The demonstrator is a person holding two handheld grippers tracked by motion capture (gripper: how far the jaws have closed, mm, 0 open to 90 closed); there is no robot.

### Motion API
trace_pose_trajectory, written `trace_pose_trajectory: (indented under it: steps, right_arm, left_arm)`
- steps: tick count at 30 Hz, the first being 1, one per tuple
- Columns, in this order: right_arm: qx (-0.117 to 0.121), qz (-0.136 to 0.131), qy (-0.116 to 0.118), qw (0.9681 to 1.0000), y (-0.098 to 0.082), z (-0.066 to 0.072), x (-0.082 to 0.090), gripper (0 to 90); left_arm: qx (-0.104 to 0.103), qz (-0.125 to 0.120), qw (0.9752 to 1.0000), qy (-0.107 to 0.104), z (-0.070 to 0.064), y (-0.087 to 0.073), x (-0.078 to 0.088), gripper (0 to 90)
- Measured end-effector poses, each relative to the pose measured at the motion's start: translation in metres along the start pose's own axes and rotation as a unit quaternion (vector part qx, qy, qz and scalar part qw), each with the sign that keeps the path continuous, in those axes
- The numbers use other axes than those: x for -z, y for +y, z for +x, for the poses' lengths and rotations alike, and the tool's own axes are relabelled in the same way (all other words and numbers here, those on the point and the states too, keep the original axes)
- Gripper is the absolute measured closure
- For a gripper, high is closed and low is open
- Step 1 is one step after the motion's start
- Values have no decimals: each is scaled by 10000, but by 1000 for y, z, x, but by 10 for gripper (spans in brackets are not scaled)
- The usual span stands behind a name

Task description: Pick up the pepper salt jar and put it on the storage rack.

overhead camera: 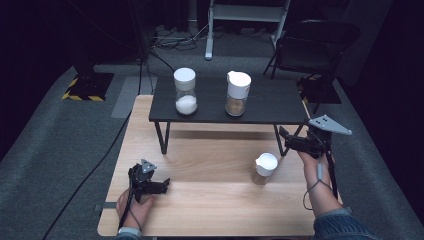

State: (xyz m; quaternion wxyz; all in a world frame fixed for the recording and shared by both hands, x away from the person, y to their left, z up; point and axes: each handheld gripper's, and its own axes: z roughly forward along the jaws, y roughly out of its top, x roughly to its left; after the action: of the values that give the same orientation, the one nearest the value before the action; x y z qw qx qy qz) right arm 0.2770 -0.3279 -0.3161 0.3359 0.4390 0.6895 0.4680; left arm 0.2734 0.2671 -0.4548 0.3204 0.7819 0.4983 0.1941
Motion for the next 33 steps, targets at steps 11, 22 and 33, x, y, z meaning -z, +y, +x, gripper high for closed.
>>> trace_pose_trajectory:
  steps: [11,22,33]
  right_arm:
    - [-142,10,-102,9998,-17,-10,12,57]
    - [-201,110,-106,9997,-40,-17,15,51]
    - [-296,219,-98,9993,-67,-25,17,49]
  left_arm:
    - [12,7,10000,7,0,0,0,4]
    - [8,2,10000,6,0,0,0,4]
    - [8,1,10000,5,0,0,0,4]
